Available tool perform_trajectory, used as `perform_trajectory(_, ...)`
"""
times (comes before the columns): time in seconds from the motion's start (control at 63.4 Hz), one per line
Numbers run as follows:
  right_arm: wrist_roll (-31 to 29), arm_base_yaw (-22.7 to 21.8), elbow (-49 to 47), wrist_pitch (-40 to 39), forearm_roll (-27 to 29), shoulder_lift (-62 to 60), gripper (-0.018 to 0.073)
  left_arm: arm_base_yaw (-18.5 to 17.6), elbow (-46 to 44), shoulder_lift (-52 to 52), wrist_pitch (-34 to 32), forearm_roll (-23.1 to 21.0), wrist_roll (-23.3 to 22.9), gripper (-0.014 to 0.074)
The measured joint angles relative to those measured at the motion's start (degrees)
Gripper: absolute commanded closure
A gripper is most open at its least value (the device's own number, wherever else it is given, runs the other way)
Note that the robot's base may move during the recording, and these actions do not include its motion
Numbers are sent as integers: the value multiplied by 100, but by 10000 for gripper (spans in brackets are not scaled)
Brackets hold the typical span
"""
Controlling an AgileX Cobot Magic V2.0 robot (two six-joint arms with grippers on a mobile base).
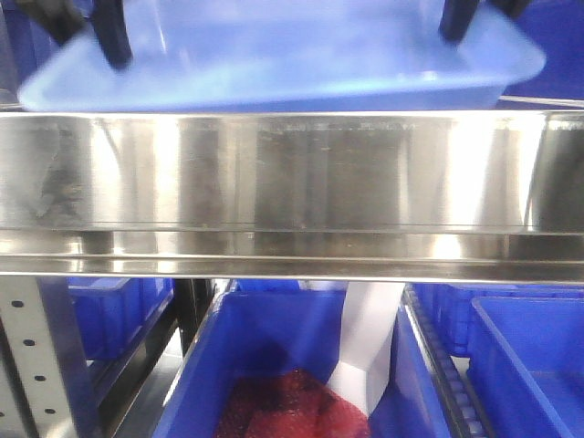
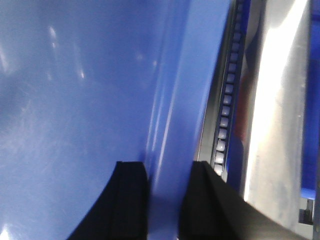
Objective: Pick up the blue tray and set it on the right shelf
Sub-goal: 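Lower the tray onto the shelf and open both grippers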
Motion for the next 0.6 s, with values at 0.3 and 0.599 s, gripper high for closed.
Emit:
perform_trajectory(0.3, -92, 0, -13, -41, -45, 68, -86, 0, 0, 91, -100, 153, 97, 192)
perform_trajectory(0.599, -122, -4, -34, -45, -81, 17, -39, 0, -92, 91, -112, 193, 198, 92)
